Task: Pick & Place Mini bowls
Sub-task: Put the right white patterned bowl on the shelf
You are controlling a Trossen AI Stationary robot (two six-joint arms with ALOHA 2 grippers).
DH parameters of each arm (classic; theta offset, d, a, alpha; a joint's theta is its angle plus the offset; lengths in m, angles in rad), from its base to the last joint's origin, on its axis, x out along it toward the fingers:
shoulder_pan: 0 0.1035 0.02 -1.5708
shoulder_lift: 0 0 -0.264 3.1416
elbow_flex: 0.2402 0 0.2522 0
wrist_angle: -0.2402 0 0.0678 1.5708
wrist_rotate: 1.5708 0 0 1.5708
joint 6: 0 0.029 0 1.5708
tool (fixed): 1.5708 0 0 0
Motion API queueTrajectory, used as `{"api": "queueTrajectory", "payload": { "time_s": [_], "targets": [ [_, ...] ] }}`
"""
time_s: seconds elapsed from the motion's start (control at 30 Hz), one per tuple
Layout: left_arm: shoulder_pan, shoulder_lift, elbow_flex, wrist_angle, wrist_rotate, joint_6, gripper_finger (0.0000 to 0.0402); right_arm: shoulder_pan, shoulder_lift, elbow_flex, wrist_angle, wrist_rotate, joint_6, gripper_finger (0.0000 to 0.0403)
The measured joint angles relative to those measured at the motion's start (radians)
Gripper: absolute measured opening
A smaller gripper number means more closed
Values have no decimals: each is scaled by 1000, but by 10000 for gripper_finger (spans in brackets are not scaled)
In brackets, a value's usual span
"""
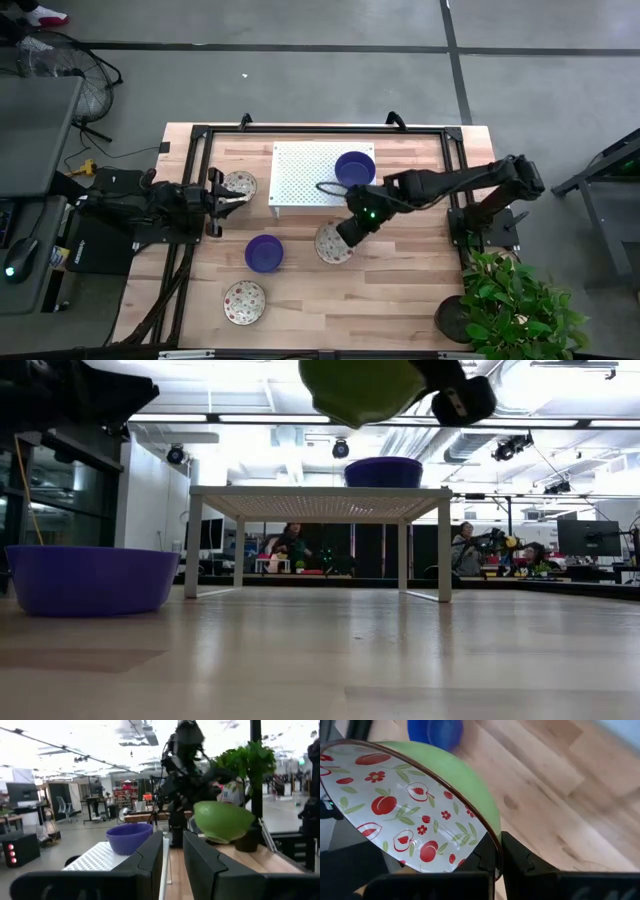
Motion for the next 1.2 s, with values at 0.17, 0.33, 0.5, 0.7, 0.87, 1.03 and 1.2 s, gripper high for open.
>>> {"api": "queueTrajectory", "payload": {
  "time_s": [0.17,0.33,0.5,0.7,0.87,1.03,1.2],
  "targets": [
    [0,75,80,-6,12,68,72,-51,0,19,-5,-10,-44,0],
    [0,248,251,-30,20,221,72,-77,0,39,1,8,-92,0],
    [0,477,477,-241,16,364,72,-88,0,55,-41,0,-91,0],
    [0,748,758,-510,15,534,72,-93,0,55,-272,-24,-32,0],
    [0,937,968,-672,15,694,72,-84,0,54,-331,-23,-18,0],
    [0,1148,1137,-805,45,854,72,-77,0,54,-326,-24,-18,0],
    [-2,1298,1282,-919,82,905,72,-78,0,54,-324,-22,-36,0]
  ]
}}
